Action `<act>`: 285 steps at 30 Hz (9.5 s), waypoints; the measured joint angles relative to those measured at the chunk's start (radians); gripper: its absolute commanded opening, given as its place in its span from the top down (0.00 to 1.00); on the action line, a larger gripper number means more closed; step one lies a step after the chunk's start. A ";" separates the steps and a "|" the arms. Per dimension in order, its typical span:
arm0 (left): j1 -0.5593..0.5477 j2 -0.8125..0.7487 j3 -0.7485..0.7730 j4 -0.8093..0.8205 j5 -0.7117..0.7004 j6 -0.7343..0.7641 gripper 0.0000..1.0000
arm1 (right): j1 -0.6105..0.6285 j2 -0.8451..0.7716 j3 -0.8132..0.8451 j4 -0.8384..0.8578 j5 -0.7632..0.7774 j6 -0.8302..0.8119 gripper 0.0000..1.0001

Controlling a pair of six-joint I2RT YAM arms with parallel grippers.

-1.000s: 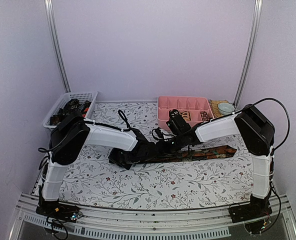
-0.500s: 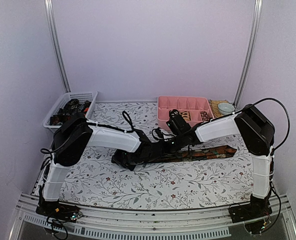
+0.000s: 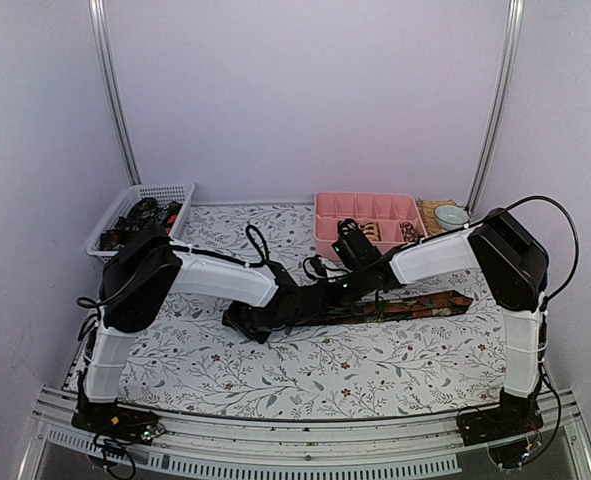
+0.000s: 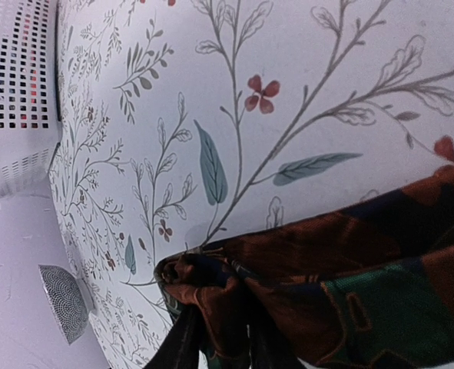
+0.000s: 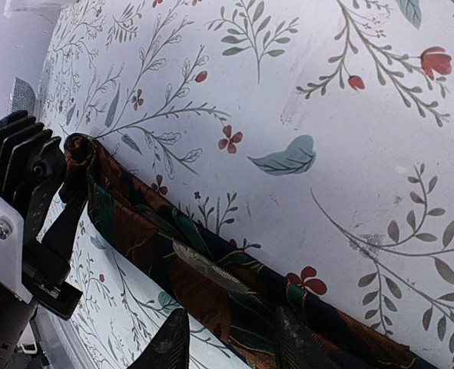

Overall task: Roll the ties
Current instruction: Roll the tie at the center of the board.

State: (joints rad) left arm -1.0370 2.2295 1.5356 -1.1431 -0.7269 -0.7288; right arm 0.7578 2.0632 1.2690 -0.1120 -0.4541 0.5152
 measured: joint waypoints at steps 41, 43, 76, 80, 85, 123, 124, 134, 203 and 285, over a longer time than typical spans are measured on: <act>-0.008 -0.307 -0.100 0.165 0.058 0.044 0.05 | 0.000 0.000 0.034 -0.006 -0.065 0.027 0.52; -0.008 -0.403 -0.159 0.209 0.086 0.036 0.05 | -0.001 0.000 0.036 -0.003 -0.087 0.040 0.51; 0.534 -0.866 -1.002 1.219 0.886 -0.005 0.30 | 0.153 0.291 0.436 0.075 -0.215 0.272 0.62; 0.537 -0.840 -1.003 1.244 0.911 -0.003 0.33 | 0.156 0.316 0.473 0.082 -0.227 0.285 0.63; 0.538 -0.814 -1.010 1.269 0.934 0.000 0.38 | 0.161 0.337 0.495 0.092 -0.240 0.302 0.65; 0.551 -0.730 -1.051 1.397 1.012 -0.009 0.45 | 0.159 0.409 0.506 0.122 -0.284 0.354 0.87; 0.554 -0.724 -1.057 1.406 1.018 -0.013 0.45 | 0.158 0.414 0.506 0.126 -0.287 0.359 0.87; 0.579 -0.674 -1.092 1.523 1.086 -0.043 0.46 | 0.142 0.447 0.507 0.177 -0.340 0.400 0.88; 0.248 -0.304 -0.274 0.508 0.314 0.137 0.82 | -0.183 -0.110 -0.174 0.035 0.000 -0.011 0.58; 0.009 0.183 0.379 -0.030 -0.094 0.043 0.51 | -0.177 -0.243 -0.320 0.078 0.091 0.095 0.55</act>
State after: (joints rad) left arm -1.0279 2.4126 1.9148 -1.1728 -0.8211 -0.6861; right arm 0.5804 1.8198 0.9493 -0.0341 -0.3634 0.6102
